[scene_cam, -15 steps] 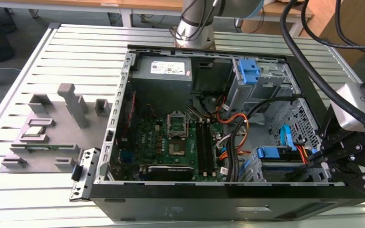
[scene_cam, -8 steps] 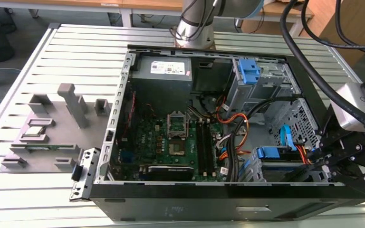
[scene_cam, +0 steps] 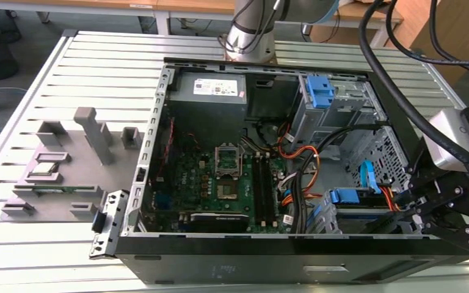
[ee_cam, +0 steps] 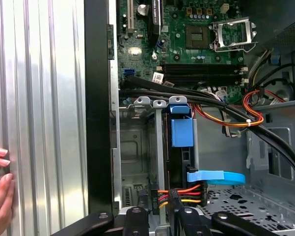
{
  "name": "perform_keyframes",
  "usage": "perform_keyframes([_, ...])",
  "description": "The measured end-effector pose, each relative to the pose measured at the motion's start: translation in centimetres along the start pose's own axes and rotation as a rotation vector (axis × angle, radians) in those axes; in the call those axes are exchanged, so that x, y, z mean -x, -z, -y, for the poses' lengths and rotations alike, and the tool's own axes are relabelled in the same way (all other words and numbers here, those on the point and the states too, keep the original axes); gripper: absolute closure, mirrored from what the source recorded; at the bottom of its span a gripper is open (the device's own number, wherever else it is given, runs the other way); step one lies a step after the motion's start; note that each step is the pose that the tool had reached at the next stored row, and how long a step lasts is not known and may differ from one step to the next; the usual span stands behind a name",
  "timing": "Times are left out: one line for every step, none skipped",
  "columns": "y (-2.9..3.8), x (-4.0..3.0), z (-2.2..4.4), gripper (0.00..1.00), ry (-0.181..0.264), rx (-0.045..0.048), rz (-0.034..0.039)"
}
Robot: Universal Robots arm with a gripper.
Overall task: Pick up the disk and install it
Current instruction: 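Insert the second disk wire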
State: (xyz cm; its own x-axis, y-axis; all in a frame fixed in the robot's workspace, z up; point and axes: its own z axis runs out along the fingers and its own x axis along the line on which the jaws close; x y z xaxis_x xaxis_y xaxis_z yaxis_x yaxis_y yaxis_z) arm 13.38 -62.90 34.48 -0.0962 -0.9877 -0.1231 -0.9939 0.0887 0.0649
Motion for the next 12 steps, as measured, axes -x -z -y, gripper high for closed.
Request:
perform_keyframes([-0.13,-0.02,0.01,0.70,0.000,0.0003,0.0005])
perform_keyframes([-0.20,-0.02,0.01,0.70,0.000,0.0008,0.0006])
perform_keyframes([-0.26,-0.02,0.02,0.70,0.000,0.0009,0.0007])
perform_keyframes([-0.31,-0.03,0.02,0.70,0.000,0.0010,0.0009])
perform_keyframes([-0.40,-0.04,0.03,0.70,0.000,0.0013,0.0017])
perform_keyframes([-0.50,-0.05,0.03,0.70,0.000,0.0015,0.0030])
perform_keyframes([-0.58,-0.05,0.04,0.70,0.000,0.0016,0.0049])
perform_keyframes([-0.65,-0.05,0.04,0.70,0.000,0.0019,0.0073])
perform_keyframes([-0.68,-0.05,0.05,0.70,0.000,0.0021,0.0095])
perform_keyframes([-0.68,-0.05,0.05,0.70,0.000,0.0023,0.0101])
perform_keyframes([-0.70,-0.04,0.07,0.70,0.000,0.0025,0.0106])
perform_keyframes([-0.74,-0.05,0.10,0.70,0.001,0.0029,0.0119])
